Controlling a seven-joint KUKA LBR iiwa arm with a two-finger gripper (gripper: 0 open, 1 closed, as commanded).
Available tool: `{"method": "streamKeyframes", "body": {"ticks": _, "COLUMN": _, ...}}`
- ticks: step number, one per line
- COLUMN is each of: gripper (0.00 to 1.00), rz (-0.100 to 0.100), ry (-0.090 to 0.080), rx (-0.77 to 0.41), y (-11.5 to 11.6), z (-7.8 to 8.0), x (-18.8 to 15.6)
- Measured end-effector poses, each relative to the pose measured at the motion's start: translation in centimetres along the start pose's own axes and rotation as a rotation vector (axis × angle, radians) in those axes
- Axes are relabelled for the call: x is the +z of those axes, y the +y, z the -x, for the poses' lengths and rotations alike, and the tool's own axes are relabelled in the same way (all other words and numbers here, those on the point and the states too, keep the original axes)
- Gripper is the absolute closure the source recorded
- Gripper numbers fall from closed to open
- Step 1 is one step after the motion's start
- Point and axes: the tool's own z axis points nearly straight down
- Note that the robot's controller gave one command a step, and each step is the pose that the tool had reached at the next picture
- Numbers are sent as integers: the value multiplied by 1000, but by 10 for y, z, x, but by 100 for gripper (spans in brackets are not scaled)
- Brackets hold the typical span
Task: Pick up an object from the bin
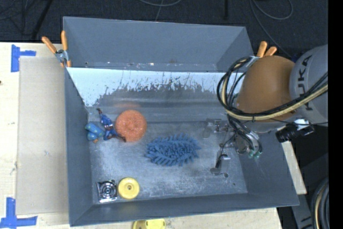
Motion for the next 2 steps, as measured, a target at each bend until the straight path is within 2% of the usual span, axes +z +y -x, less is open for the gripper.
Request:
{"method": "streamKeyframes", "body": {"ticks": 1, "gripper": 0, "rz": -1, "ry": -7, "rx": -1, "y": 0, "z": 2, "x": -4}}
{"method": "streamKeyframes", "body": {"ticks": 2, "gripper": 0, "rz": -1, "ry": -15, "rx": 30, "y": 49, "z": 10, "x": 45}}
